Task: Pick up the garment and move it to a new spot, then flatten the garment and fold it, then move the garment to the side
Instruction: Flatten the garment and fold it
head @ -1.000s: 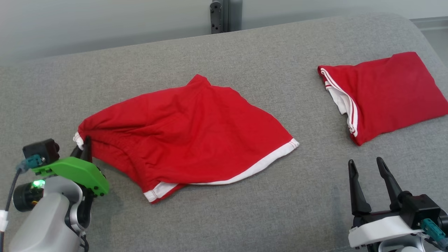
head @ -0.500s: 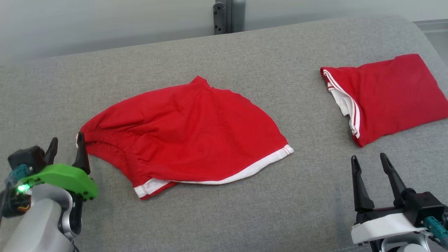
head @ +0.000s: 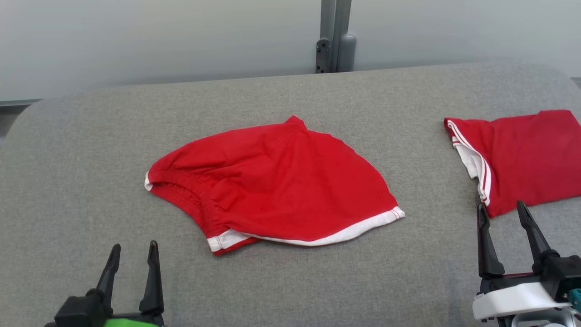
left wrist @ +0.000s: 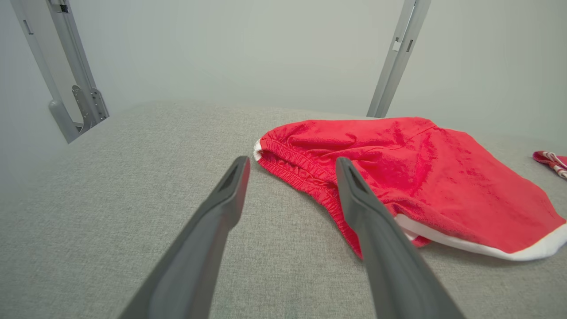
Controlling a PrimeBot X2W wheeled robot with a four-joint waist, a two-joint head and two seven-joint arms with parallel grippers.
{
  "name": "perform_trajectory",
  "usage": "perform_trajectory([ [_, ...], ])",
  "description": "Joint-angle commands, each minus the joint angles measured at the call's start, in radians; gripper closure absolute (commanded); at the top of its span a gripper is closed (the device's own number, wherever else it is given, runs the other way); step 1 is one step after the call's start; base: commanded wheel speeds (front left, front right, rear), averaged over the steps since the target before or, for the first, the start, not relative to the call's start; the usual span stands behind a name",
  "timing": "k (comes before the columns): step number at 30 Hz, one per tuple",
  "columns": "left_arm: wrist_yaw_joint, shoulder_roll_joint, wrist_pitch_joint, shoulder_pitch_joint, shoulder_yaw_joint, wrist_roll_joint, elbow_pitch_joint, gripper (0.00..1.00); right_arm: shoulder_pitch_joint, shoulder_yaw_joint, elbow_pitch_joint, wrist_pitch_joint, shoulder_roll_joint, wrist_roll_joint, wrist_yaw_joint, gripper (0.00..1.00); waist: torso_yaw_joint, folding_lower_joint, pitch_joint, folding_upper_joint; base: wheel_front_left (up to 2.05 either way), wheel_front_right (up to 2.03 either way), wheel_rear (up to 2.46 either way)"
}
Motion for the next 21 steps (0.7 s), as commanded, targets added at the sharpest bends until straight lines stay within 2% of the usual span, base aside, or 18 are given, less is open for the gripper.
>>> perform_trajectory([
  [1,-0.024,-0.008,-0.002,0.033,0.019,0.040,-0.015,0.00,0.015,0.000,0.003,-0.003,-0.003,0.000,-0.001,0.00,0.041,0.0000,-0.048,-0.0001,0.00,0.00,0.00],
  [9,-0.132,-0.080,-0.002,0.137,0.114,0.164,-0.069,0.00,0.033,-0.002,0.033,-0.003,-0.001,0.011,-0.001,0.00,0.036,0.0000,-0.066,-0.0001,0.00,0.00,0.00],
  [15,-0.155,-0.105,-0.003,0.136,0.137,0.196,-0.064,0.00,0.027,0.001,0.050,-0.003,0.000,0.020,-0.001,0.00,0.029,0.0000,-0.063,-0.0001,0.00,0.00,0.00],
  [18,-0.158,-0.113,-0.002,0.113,0.112,0.190,-0.054,0.00,-0.011,0.018,0.049,-0.003,0.000,0.038,-0.001,0.00,0.027,0.0000,-0.043,-0.0001,0.00,0.00,0.00],
  [21,-0.159,-0.079,-0.001,0.082,0.011,0.180,0.021,0.00,-0.049,0.077,0.150,-0.003,-0.013,0.055,-0.001,0.00,0.027,0.0000,-0.014,-0.0001,0.00,0.00,0.00],
])
